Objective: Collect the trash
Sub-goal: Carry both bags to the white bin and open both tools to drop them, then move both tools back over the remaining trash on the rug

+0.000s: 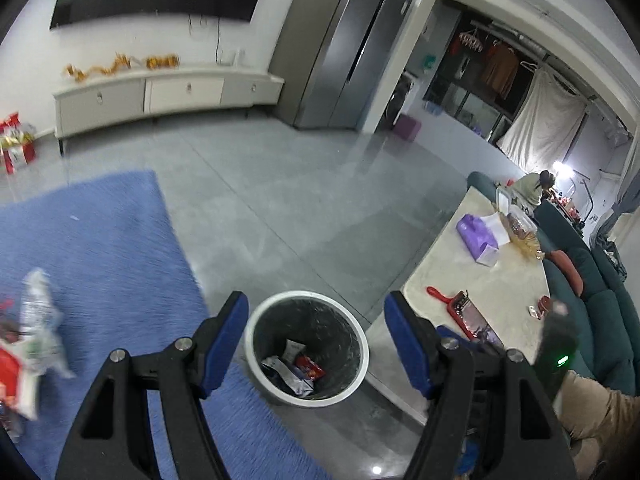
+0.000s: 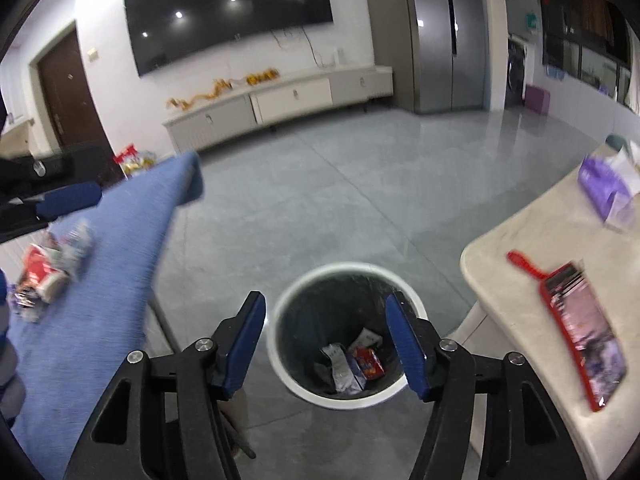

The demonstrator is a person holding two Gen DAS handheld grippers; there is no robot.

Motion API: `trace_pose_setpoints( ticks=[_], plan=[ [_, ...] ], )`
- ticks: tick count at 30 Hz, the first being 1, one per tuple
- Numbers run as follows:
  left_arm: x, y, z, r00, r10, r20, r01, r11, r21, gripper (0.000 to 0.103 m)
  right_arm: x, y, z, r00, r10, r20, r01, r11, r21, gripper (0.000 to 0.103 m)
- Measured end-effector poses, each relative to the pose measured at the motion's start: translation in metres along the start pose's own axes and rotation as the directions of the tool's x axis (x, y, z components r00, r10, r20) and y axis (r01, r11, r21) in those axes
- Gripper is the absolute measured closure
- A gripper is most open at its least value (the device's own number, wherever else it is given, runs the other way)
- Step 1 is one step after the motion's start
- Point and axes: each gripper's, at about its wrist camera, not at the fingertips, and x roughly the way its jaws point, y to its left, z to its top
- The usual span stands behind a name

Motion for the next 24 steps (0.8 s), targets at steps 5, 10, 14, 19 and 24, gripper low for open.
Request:
trace_pose_setpoints(
  ticks=[5,10,14,19,24],
  plan=[
    [-0.069,0.004,-0.002,0.994,0.046,0.095,-0.049,0.999,0.023,0.032,-0.063,0.026,0.016,0.993,0.024,0.112,-0.019,0.999,-0.043,0.039],
    [-0.139,0.023,-0.002,0.974,0.094,0.204,-0.099,0.995,0.018,0.026,-0.118,0.063,0.032,0.977,0.039,0.209,-0.017,0.994,-0.104,0.037],
    [-0.192,0.046,-0.007,0.949,0.146,0.279,-0.153,0.988,0.004,0.021,-0.148,0.091,0.040,0.965,0.050,0.257,-0.012,0.989,-0.147,0.033],
    [-0.235,0.085,-0.022,0.931,0.193,0.309,-0.188,0.981,-0.044,0.020,-0.166,0.124,0.045,0.959,0.075,0.272,-0.022,0.981,-0.193,0.030],
    [-0.270,0.132,-0.051,0.914,0.265,0.308,-0.248,0.964,-0.093,0.020,-0.176,0.153,0.043,0.957,0.106,0.269,-0.042,0.972,-0.232,0.029]
  ],
)
